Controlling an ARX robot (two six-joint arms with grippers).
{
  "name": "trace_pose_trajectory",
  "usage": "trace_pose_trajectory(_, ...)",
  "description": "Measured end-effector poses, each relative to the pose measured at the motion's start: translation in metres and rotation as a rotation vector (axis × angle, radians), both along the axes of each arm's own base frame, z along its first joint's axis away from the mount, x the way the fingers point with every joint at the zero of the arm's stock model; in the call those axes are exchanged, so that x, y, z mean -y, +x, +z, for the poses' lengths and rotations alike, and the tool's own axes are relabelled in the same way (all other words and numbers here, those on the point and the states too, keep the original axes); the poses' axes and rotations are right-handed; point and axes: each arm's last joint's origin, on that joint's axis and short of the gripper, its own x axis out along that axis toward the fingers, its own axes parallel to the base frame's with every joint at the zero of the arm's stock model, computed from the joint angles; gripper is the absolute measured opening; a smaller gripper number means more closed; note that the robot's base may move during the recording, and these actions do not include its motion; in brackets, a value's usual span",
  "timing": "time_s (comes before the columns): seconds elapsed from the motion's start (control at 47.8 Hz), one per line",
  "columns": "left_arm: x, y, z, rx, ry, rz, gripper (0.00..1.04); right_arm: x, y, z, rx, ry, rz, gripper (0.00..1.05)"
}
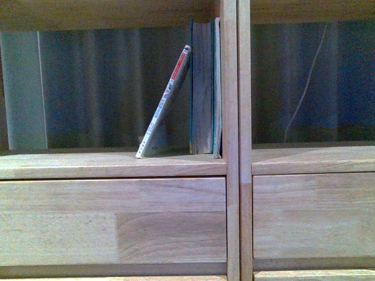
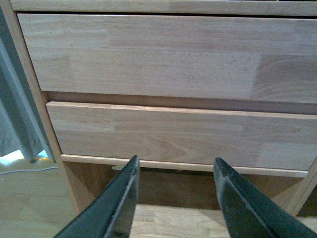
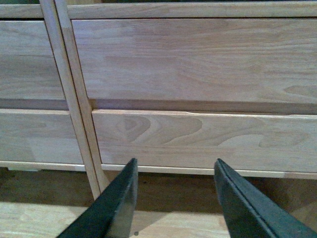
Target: Organize books on shelf
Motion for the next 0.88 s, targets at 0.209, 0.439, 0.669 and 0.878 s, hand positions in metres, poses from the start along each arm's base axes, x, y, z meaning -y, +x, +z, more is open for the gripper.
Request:
trace_pose_trajectory(0.209, 0.0, 0.0, 0.0001, 0.0, 0.0, 0.0, 0.99, 0.0, 0.0, 0.0, 0.0, 0.0, 0.0, 0.93)
trace_pose_trajectory(0.439, 0.0, 0.0, 0.0001, 0.0, 0.0, 0.0, 0.97, 0.0, 0.0, 0.0, 0.0, 0.0, 0.0, 0.98)
trace_pose_trajectory(0.669, 0.0, 0.0, 0.0001, 0.0, 0.0, 0.0, 0.97, 0.0, 0.0, 0.0, 0.0, 0.0, 0.0, 0.98)
trace_pose_trajectory(0.878, 0.0, 0.0, 0.0001, 0.0, 0.0, 0.0, 0.97, 0.0, 0.0, 0.0, 0.0, 0.0, 0.0, 0.98)
